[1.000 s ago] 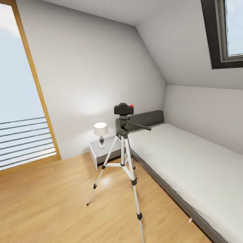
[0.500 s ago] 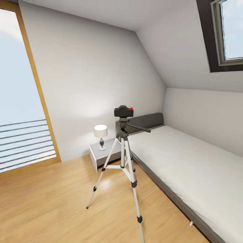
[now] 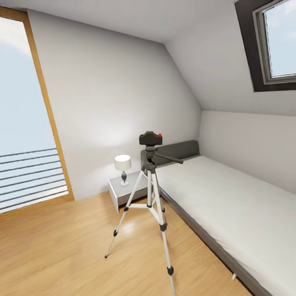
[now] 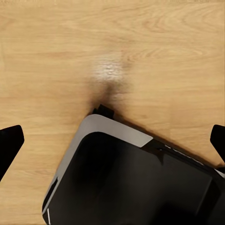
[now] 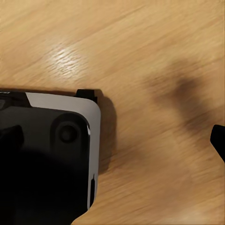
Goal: Attach the digital camera to the camera tripod in the bedroom.
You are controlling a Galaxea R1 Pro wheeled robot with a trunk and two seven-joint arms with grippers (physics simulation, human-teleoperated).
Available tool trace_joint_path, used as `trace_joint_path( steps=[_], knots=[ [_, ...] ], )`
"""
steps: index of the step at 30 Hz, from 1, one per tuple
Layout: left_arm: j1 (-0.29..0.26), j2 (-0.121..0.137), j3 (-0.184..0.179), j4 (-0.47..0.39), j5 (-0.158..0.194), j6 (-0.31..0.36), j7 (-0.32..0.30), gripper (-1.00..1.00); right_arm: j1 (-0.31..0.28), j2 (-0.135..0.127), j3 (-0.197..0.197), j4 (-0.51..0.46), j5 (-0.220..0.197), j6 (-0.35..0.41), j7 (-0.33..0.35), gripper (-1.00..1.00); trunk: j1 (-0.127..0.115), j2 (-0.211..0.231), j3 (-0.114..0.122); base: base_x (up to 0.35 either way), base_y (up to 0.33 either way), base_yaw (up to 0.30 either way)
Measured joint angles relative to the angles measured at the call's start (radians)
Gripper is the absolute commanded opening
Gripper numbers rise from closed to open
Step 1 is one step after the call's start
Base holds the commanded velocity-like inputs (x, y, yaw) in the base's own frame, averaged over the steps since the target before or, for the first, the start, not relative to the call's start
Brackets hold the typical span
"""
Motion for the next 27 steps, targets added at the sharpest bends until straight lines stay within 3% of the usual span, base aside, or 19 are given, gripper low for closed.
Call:
trace_joint_path(
  steps=[27],
  knots=[
    [0.000, 0.000, 0.000, 0.000, 0.000, 0.000, 0.000, 1.00, 0.000, 0.001, 0.000, 0.000, -0.001, -0.002, -0.001, 1.00, 0.000, 0.000, 0.044, 0.000, 0.000, 0.000]
  ],
)
